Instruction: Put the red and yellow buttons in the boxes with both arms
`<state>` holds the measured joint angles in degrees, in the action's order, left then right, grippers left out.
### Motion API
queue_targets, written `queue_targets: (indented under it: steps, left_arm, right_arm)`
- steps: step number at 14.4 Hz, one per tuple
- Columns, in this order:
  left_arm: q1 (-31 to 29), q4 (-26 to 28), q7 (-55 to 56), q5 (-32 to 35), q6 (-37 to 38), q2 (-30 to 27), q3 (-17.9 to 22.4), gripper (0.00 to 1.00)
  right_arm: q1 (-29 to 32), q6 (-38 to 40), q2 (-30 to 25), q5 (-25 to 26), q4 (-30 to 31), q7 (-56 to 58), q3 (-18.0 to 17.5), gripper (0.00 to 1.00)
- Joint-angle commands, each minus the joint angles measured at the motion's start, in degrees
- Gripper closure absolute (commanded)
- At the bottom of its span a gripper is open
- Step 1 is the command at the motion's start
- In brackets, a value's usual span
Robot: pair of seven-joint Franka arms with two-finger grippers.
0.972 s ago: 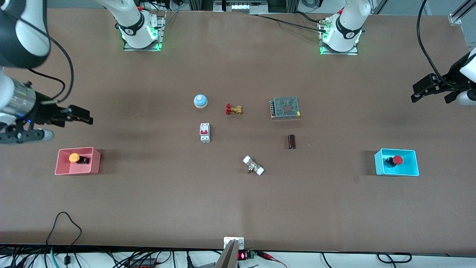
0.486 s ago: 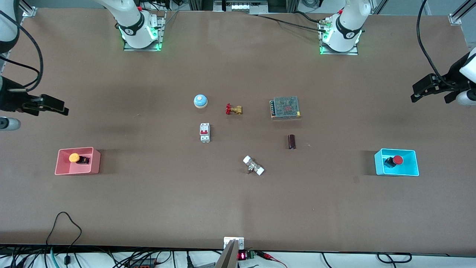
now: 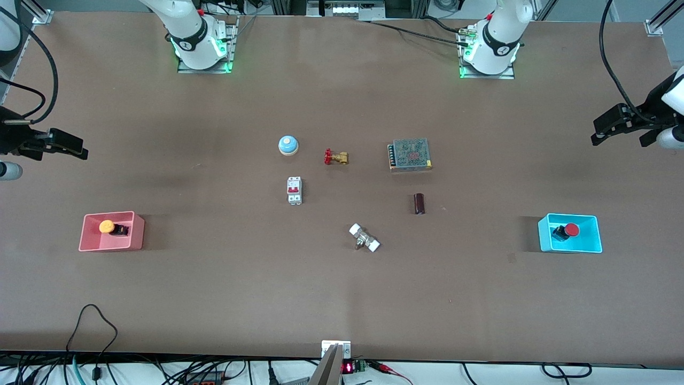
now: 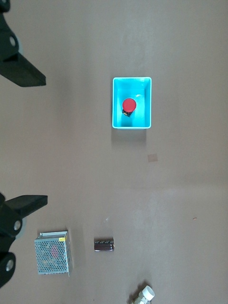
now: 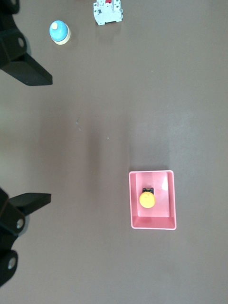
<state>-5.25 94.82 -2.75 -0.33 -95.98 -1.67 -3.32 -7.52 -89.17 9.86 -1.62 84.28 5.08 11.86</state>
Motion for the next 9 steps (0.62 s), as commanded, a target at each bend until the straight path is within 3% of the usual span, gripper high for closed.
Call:
queue_targets:
  steps: [1,9]
  left_arm:
    - [-0.7,1.6,-1.5,-0.9,0.3,-1.8,-0.6,0.00]
    - [-0.7,1.7,-2.0,-0.9,0.2,-1.8,-0.6,0.00]
  right_arm:
    - [0.9,0.2,-2.7,1.1,2.7,-2.6,-1.6,0.00]
    - [1.0,1.7,-6.4,2.9,5.9,-2.7,-1.8,0.00]
